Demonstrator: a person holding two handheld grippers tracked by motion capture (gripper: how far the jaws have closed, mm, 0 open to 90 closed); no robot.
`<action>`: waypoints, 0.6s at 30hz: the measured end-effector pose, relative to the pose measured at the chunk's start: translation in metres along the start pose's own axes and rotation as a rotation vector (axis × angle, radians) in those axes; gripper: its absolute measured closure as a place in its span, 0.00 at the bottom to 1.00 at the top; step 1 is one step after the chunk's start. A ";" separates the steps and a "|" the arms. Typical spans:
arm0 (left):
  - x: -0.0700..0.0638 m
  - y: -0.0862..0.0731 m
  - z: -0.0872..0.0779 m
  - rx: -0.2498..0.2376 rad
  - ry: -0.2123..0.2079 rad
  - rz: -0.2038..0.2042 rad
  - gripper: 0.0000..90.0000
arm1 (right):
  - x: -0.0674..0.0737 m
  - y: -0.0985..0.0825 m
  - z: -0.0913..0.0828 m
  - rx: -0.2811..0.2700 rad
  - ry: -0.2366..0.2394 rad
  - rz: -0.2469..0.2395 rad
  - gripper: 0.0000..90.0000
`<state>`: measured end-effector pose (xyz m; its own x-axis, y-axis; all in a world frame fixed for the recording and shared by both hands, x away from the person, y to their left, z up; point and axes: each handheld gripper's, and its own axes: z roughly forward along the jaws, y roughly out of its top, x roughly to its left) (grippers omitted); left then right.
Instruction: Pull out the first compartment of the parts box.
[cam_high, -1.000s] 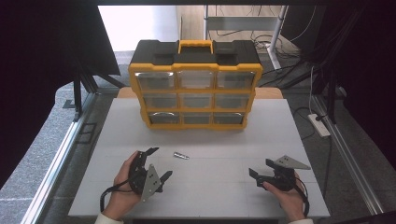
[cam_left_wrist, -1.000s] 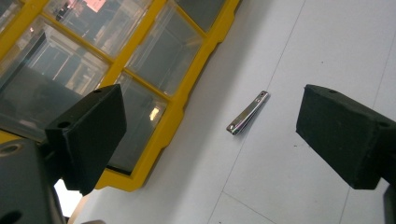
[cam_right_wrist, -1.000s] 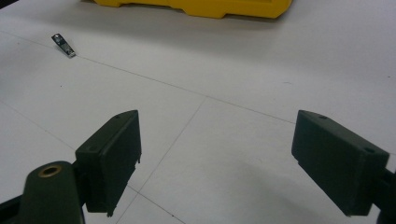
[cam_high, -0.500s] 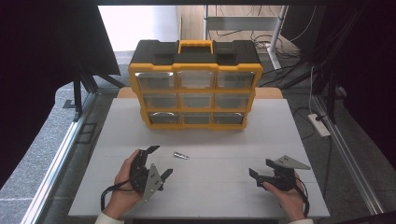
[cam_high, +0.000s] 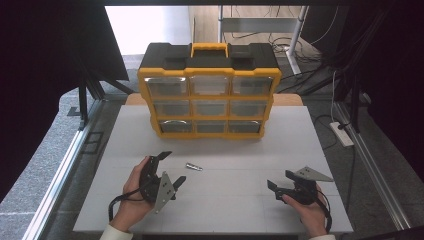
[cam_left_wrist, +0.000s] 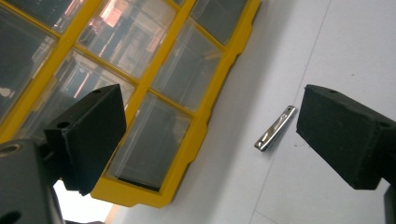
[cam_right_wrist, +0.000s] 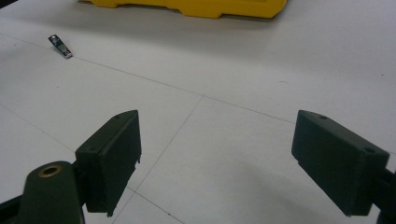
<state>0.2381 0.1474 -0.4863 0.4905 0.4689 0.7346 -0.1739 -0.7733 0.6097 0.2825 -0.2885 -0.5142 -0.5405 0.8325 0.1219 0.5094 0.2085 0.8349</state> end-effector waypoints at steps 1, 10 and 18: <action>0.000 0.000 0.000 0.000 0.000 0.000 0.10 | 0.000 0.000 0.000 0.000 0.000 0.000 0.17; 0.009 0.003 0.003 -0.003 0.021 0.008 0.10 | -0.002 -0.001 -0.001 0.000 -0.004 0.004 0.17; 0.017 0.007 0.007 -0.011 0.039 0.019 0.10 | -0.002 -0.001 -0.001 0.003 -0.011 0.005 0.17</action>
<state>0.2509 0.1474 -0.4717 0.4535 0.4707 0.7568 -0.1925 -0.7774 0.5989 0.2822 -0.2913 -0.5146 -0.5305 0.8392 0.1200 0.5143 0.2061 0.8325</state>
